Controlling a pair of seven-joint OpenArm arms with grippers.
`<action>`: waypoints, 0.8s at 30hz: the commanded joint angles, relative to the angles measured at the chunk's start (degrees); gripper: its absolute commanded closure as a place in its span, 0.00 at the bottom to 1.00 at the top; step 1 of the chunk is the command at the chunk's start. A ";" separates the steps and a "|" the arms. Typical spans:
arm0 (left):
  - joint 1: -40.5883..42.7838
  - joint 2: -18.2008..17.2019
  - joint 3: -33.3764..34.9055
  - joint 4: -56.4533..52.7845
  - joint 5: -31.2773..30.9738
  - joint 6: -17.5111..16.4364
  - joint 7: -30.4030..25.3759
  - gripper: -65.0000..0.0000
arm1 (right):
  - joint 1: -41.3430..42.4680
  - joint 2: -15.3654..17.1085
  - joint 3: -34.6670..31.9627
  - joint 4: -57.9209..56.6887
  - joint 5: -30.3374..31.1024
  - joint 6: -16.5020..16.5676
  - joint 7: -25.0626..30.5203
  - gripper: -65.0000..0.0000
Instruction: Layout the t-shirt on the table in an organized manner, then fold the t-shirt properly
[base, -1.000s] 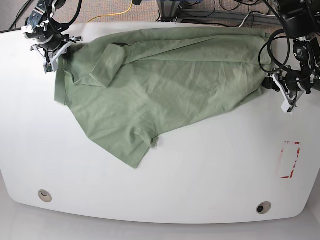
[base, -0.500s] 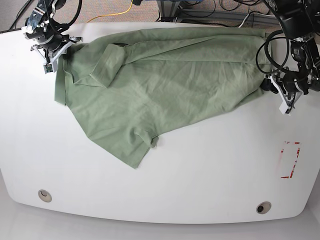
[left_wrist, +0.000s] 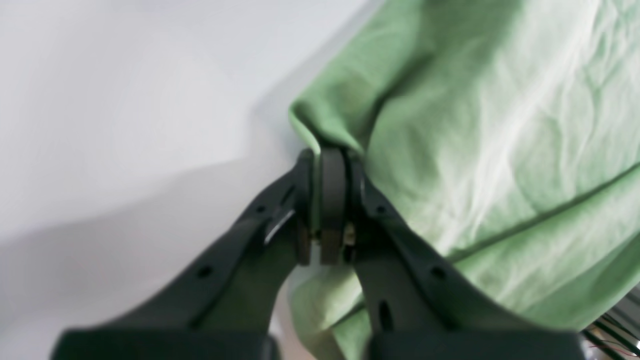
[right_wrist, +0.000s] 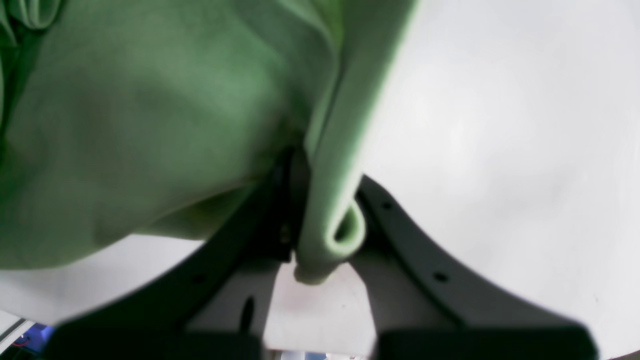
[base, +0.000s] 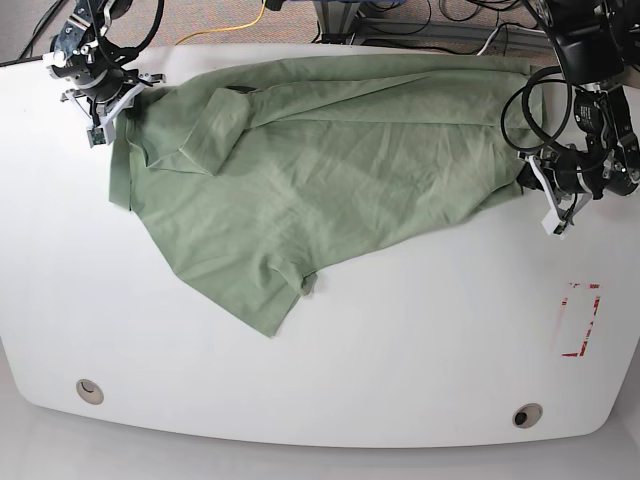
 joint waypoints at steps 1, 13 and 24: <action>-2.14 -1.45 -0.16 0.68 0.96 -0.06 -0.24 1.00 | -0.24 0.38 0.25 0.28 -0.57 0.12 -0.65 0.98; -11.37 -3.38 6.87 0.50 6.50 -0.06 -0.24 1.00 | -0.24 0.47 0.25 0.19 -0.57 0.12 -0.65 0.98; -17.17 -4.44 13.03 0.32 8.43 -0.06 -0.50 1.00 | -0.33 0.47 0.34 0.19 -0.57 0.12 -0.65 0.98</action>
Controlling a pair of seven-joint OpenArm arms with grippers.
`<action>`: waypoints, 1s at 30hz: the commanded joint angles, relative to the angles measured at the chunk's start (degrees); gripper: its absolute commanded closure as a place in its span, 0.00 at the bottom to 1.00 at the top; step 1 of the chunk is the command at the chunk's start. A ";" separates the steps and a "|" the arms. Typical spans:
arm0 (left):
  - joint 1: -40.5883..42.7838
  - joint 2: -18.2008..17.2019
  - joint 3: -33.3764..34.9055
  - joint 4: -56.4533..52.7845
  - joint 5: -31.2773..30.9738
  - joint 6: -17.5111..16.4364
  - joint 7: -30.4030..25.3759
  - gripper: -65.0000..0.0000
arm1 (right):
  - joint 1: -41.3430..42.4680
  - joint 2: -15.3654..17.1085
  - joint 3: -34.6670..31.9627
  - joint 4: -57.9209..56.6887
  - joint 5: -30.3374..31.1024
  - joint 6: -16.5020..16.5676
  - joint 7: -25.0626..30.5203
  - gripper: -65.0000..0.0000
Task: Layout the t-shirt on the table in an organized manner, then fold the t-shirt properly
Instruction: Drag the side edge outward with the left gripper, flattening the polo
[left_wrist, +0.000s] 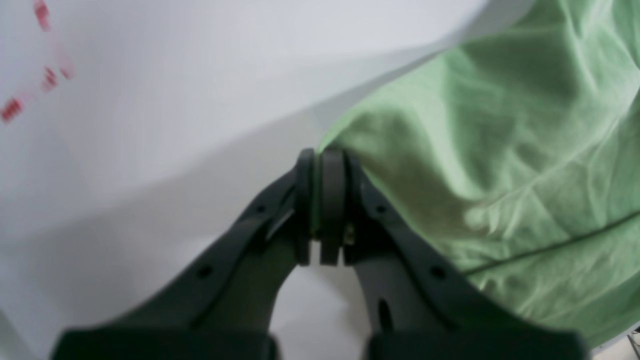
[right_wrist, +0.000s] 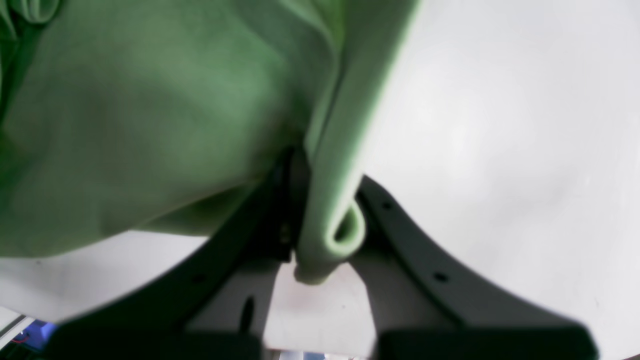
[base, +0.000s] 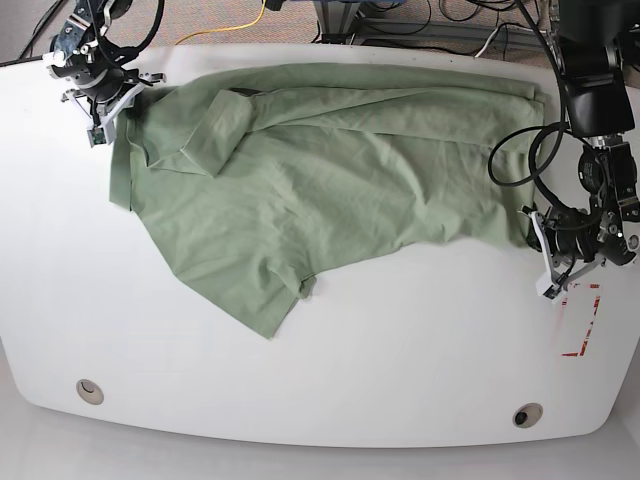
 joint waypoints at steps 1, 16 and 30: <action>-2.97 -1.25 1.80 0.72 1.79 -0.06 -0.85 1.00 | -0.31 0.45 0.32 0.24 -0.62 0.08 -0.70 0.98; -5.08 -2.56 4.52 0.63 7.94 -0.06 -5.77 1.00 | -0.31 0.54 0.32 0.24 -0.62 0.08 -0.70 0.98; -6.31 -5.73 4.52 0.63 8.74 -0.06 -6.74 1.00 | -0.13 0.54 0.32 0.24 -1.06 0.08 -0.70 0.98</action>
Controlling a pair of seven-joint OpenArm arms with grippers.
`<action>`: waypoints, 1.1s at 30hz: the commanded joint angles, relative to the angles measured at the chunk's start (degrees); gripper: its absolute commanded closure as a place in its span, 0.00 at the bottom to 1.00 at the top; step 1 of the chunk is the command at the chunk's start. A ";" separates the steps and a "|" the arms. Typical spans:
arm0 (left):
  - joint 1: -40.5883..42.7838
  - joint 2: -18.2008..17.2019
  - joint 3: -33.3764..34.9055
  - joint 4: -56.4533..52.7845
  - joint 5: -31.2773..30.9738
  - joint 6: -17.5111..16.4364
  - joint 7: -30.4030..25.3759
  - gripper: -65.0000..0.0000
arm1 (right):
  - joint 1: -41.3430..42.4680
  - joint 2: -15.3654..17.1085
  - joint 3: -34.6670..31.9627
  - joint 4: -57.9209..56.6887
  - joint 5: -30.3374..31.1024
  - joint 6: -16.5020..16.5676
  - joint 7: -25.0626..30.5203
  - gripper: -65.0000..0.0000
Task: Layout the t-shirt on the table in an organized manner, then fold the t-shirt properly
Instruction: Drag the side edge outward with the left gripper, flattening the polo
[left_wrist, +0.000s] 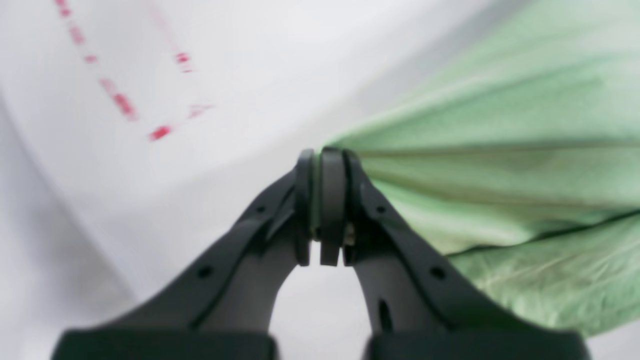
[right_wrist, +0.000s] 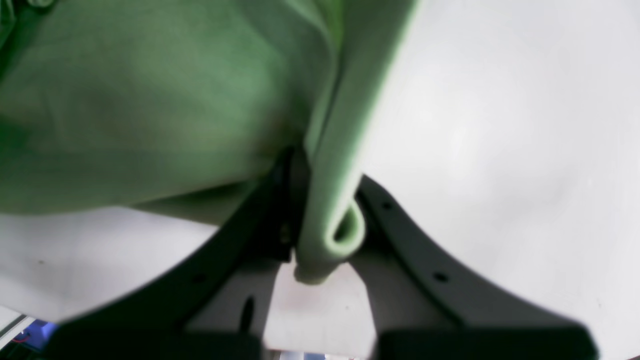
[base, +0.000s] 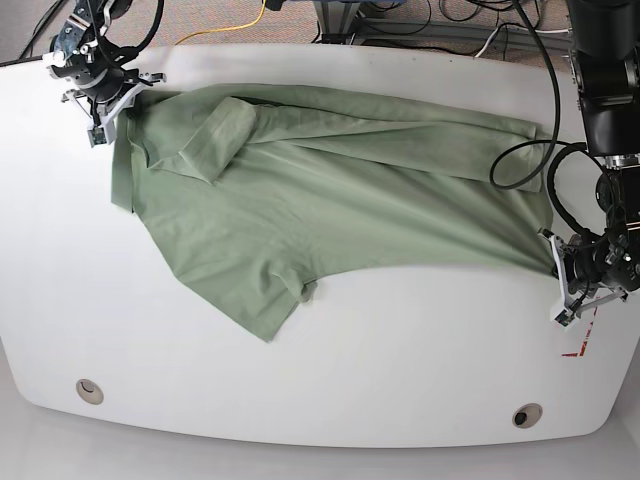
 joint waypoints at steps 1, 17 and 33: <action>-1.46 -1.36 -0.38 0.81 0.60 0.14 -0.69 1.00 | -0.15 0.56 0.18 0.35 -1.04 0.06 -0.74 0.98; -0.75 -1.53 -0.38 0.89 0.25 0.14 -0.60 1.00 | 1.08 0.47 3.00 4.48 -1.21 0.06 -0.74 0.58; 1.62 -1.45 -0.38 1.16 0.25 0.14 -0.60 1.00 | 1.25 0.30 3.09 14.32 0.19 0.06 -1.01 0.01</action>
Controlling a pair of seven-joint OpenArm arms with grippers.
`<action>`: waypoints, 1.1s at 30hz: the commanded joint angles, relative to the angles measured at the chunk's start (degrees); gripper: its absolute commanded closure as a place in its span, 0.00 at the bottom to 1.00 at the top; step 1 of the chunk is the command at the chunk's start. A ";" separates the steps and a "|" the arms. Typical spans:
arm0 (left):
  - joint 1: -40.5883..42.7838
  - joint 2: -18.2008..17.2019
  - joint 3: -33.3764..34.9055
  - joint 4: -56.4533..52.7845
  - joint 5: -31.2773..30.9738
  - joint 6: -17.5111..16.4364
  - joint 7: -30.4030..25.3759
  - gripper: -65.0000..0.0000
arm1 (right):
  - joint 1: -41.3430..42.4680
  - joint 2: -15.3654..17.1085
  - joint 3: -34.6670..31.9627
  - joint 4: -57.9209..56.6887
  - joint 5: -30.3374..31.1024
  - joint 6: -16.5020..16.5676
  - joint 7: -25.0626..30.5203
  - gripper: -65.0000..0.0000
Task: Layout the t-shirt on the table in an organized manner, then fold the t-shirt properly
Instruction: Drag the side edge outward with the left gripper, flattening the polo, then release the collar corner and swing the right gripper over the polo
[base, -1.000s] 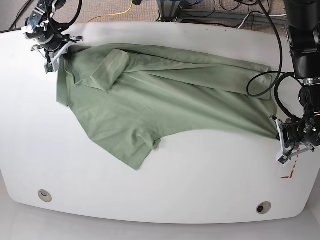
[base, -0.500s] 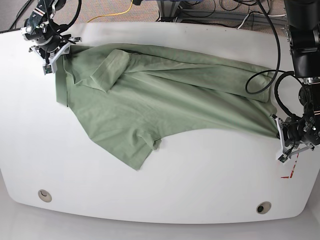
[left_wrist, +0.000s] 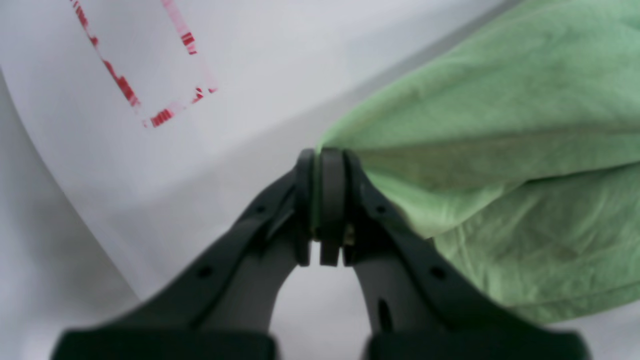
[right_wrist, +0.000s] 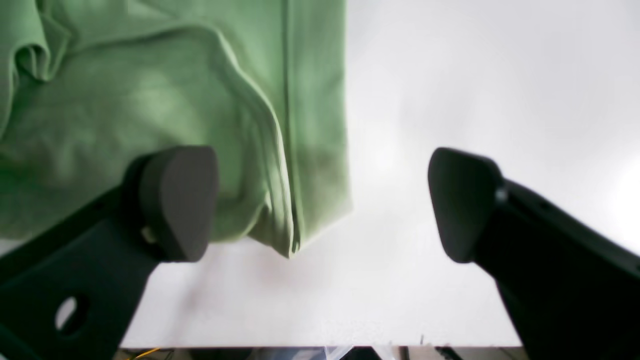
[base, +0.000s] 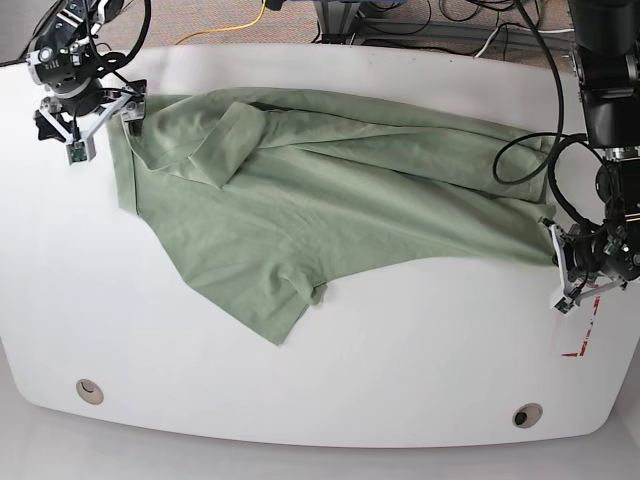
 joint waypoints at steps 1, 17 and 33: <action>-1.11 -1.10 -0.40 1.03 0.12 0.12 -0.51 1.00 | 0.14 0.76 -0.94 2.24 2.17 -0.07 0.77 0.01; 0.21 0.40 -0.49 1.03 0.12 0.12 -0.51 1.00 | 3.65 2.69 -17.99 2.41 25.55 -0.07 -2.66 0.01; 0.21 0.49 -0.49 1.03 0.12 0.12 -0.51 1.00 | 13.32 -5.93 -42.87 -1.89 24.32 -0.07 -6.09 0.15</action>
